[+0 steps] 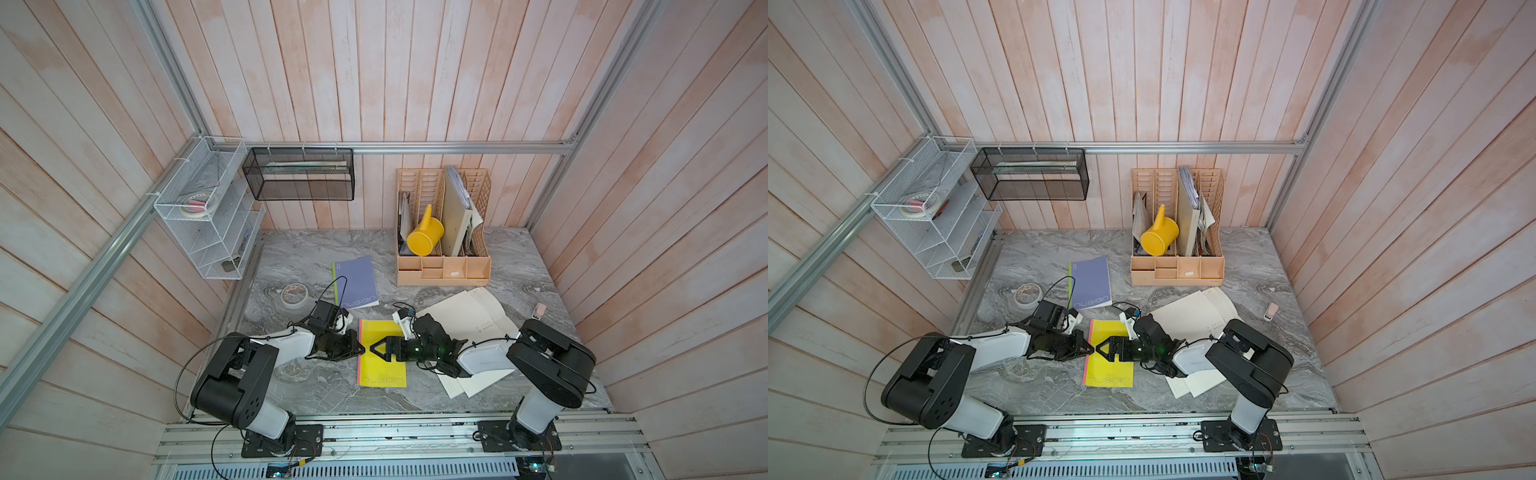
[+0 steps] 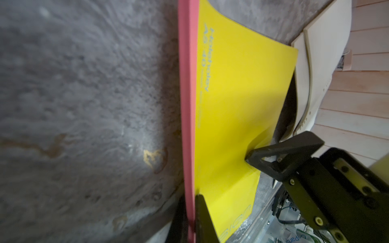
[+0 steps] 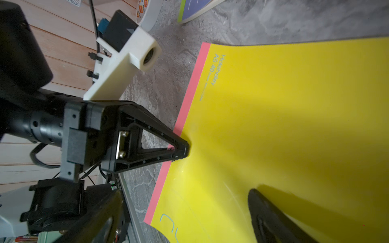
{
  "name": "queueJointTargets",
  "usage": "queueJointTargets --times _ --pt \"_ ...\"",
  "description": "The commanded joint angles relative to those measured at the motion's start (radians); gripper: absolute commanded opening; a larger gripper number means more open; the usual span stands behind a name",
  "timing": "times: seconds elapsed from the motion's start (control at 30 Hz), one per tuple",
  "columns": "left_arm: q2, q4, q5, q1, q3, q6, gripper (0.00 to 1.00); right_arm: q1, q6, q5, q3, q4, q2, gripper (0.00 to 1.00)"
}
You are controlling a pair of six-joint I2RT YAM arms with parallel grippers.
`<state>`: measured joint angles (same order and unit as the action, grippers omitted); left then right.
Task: Close the notebook
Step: Pick up the notebook from the center of the board.
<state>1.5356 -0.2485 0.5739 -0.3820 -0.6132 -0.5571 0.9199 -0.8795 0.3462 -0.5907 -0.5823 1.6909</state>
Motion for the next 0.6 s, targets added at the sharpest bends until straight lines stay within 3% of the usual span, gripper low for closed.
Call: queueJointTargets --times 0.0,0.13,0.57 --pt "0.065 -0.28 -0.34 -0.023 -0.022 -0.037 0.0 0.004 0.048 -0.082 0.012 0.399 -0.016 0.96" --pt "0.082 -0.425 -0.491 -0.07 -0.111 -0.087 0.0 -0.018 0.068 -0.103 0.013 0.459 -0.106 0.96" --pt "0.082 -0.595 -0.571 -0.101 -0.202 -0.136 0.0 -0.179 0.18 -0.11 0.028 0.594 -0.374 0.96"
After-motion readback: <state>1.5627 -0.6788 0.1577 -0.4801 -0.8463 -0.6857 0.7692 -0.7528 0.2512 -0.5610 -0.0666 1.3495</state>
